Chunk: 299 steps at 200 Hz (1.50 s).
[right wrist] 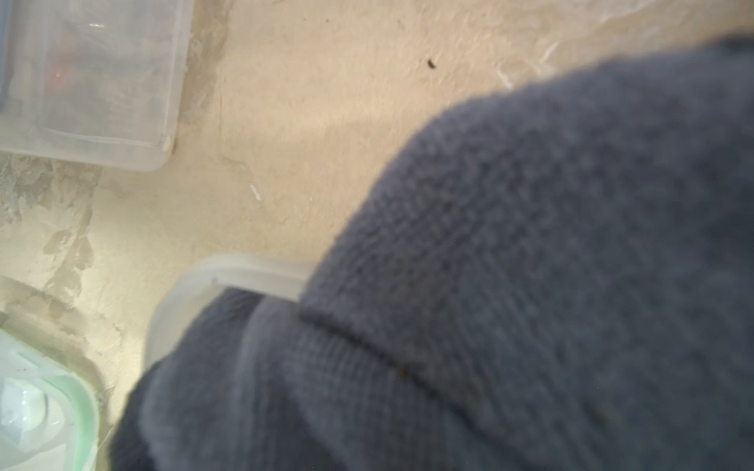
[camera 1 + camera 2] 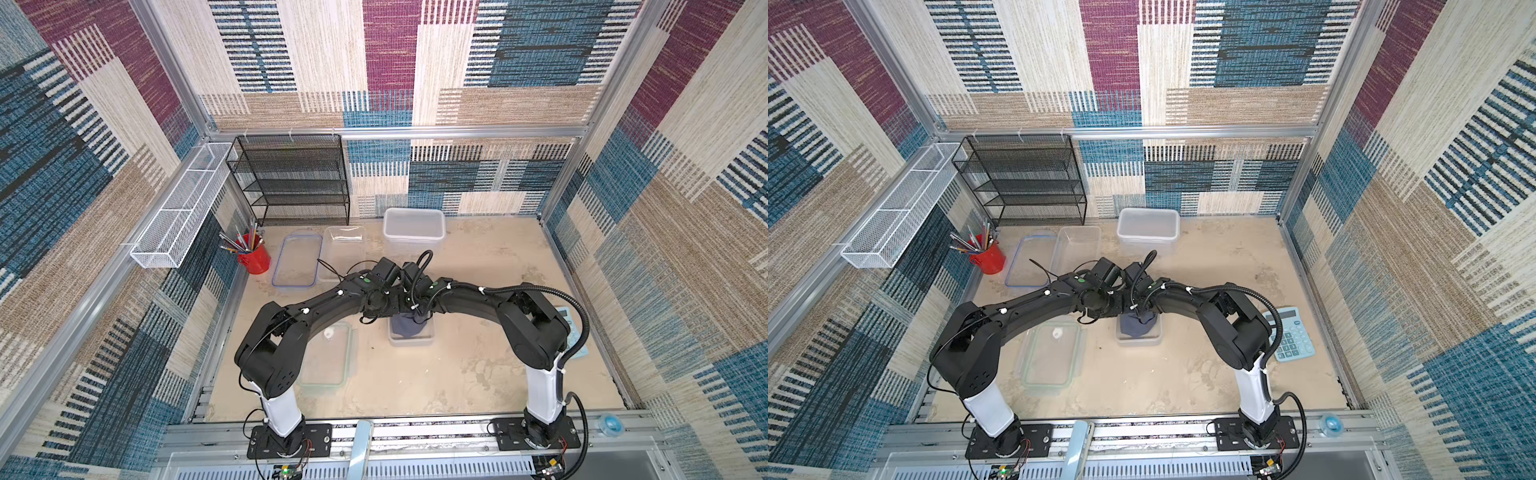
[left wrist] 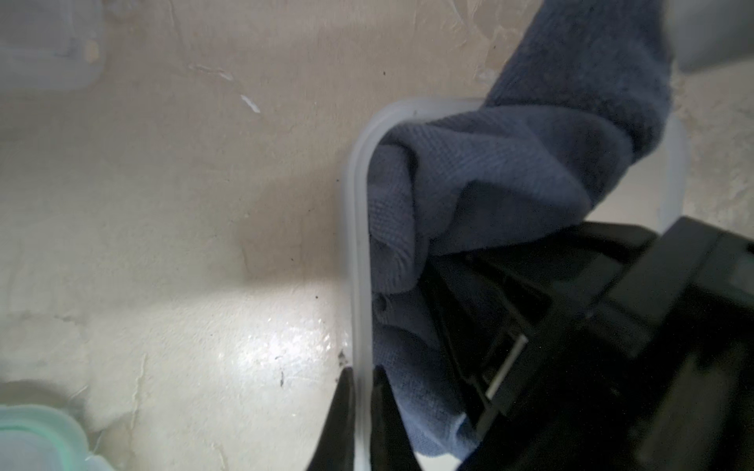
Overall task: Wipe the insides of the lunch boxes
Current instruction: Wipe the dirt inside the lunch box.
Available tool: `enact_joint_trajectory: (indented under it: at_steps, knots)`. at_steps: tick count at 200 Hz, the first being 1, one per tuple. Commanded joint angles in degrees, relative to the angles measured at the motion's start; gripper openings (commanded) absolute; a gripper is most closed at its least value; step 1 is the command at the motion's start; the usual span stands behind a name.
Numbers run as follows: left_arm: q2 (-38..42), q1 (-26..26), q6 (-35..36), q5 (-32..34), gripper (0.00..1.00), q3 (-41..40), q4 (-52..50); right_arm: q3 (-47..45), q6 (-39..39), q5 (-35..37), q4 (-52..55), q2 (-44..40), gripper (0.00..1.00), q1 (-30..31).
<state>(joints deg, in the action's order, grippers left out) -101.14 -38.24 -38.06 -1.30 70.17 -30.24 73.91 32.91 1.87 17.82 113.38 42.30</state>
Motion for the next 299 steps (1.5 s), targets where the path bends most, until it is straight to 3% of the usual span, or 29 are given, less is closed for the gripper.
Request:
enact_joint_trajectory:
  at_steps: [1,90,125,159,222,299]
  knots:
    - [0.5,-0.5,-3.1,-0.4,0.0,-0.5,-0.6,-2.2,0.6,-5.2,-3.5,-1.6,0.0,0.2]
    - [-2.8,-0.3,-6.6,8.0,0.0,4.9,-2.6,-16.0,2.0,-14.2,-2.7,-11.3,0.0,5.0]
    - [-2.4,-0.3,-4.5,10.2,0.0,5.7,-5.1,-18.0,0.5,-10.2,3.7,-13.8,0.0,5.1]
    - [-2.0,-0.3,-1.8,10.0,0.0,5.5,-7.0,-16.0,0.9,0.1,12.8,-15.3,0.0,5.0]
    - [-2.1,-0.5,1.3,5.9,0.0,5.8,-8.4,-9.5,-1.4,7.7,15.9,-10.0,0.0,3.4]
    - [-0.1,-1.2,1.8,3.5,0.0,3.6,-7.9,6.5,-7.2,9.2,14.5,-1.1,0.0,-2.9]
